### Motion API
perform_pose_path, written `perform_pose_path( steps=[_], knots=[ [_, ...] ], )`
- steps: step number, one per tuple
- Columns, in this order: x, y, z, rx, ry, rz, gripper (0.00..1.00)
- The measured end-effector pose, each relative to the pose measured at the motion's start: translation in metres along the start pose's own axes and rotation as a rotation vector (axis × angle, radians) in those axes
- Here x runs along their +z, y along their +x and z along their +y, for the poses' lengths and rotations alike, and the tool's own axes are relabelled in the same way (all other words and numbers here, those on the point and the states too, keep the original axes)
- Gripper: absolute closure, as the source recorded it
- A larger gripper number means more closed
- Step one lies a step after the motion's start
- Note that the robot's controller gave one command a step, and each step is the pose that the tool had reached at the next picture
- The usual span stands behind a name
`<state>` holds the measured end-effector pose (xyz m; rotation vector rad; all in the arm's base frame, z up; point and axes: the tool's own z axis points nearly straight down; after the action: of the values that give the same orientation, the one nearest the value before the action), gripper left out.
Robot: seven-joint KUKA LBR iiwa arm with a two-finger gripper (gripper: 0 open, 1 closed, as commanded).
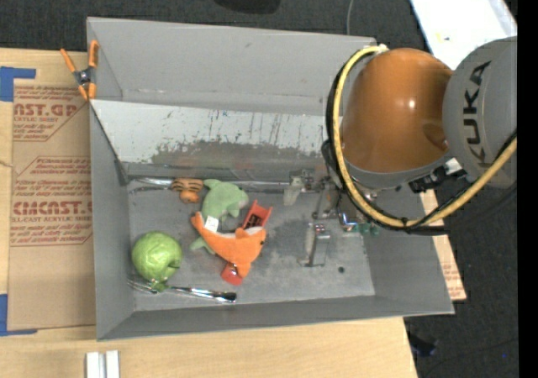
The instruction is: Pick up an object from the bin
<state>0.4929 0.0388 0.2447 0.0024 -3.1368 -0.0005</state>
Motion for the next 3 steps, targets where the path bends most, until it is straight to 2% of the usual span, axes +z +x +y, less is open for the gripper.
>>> perform_pose_path(
  steps=[1,2,3],
  knots=[
    [-0.003,-0.001,0.0,0.001,-0.001,-0.006,0.0],
    [0.04,-0.023,0.055,-0.076,0.0,-0.011,0.0],
    [0.079,-0.028,0.086,-0.011,-0.001,-0.013,0.0]
  ],
)
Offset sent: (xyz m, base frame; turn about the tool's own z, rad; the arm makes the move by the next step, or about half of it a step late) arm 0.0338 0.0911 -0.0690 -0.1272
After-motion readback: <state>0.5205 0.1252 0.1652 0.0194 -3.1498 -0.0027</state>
